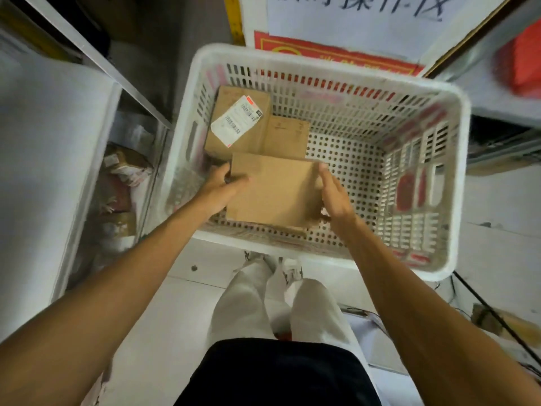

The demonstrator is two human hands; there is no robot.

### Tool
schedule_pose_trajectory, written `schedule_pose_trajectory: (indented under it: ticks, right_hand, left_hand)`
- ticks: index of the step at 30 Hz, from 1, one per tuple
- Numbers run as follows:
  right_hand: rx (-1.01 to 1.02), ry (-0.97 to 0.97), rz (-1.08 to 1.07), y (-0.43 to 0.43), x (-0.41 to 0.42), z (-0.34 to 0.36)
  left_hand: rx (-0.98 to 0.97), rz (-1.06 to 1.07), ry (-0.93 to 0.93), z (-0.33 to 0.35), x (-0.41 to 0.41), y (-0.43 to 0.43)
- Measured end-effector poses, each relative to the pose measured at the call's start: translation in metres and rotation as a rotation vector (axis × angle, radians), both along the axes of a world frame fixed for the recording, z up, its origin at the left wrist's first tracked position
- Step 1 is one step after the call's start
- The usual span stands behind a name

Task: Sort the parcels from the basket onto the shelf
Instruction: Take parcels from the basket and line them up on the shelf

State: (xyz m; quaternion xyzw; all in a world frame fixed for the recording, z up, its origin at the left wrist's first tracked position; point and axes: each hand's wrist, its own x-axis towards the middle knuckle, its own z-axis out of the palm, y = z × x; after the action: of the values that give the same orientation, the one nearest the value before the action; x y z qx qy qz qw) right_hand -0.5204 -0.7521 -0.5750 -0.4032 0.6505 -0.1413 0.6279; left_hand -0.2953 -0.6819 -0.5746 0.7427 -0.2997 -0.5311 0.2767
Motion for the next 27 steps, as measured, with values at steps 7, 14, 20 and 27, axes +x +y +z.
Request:
schedule_pose_trajectory:
  ticks: [7,14,20,27]
  right_hand:
    - [-0.132,-0.224,0.057,-0.023,0.005,0.084]
    - [-0.245,-0.306,0.281,-0.034,0.048,0.152]
    - [-0.367,-0.392,0.466,-0.021,0.121,0.191]
    - [-0.331,-0.461,0.441,0.023,0.211,0.238]
  left_hand:
    - [-0.233,0.371,-0.022,0.092,-0.006,0.008]
    - [-0.401,0.659,-0.043,0.165,0.003,0.051]
    - [-0.449,0.752,0.001,0.193,0.051,0.093]
    - [-0.697,0.923,-0.03,0.236,0.116,0.154]
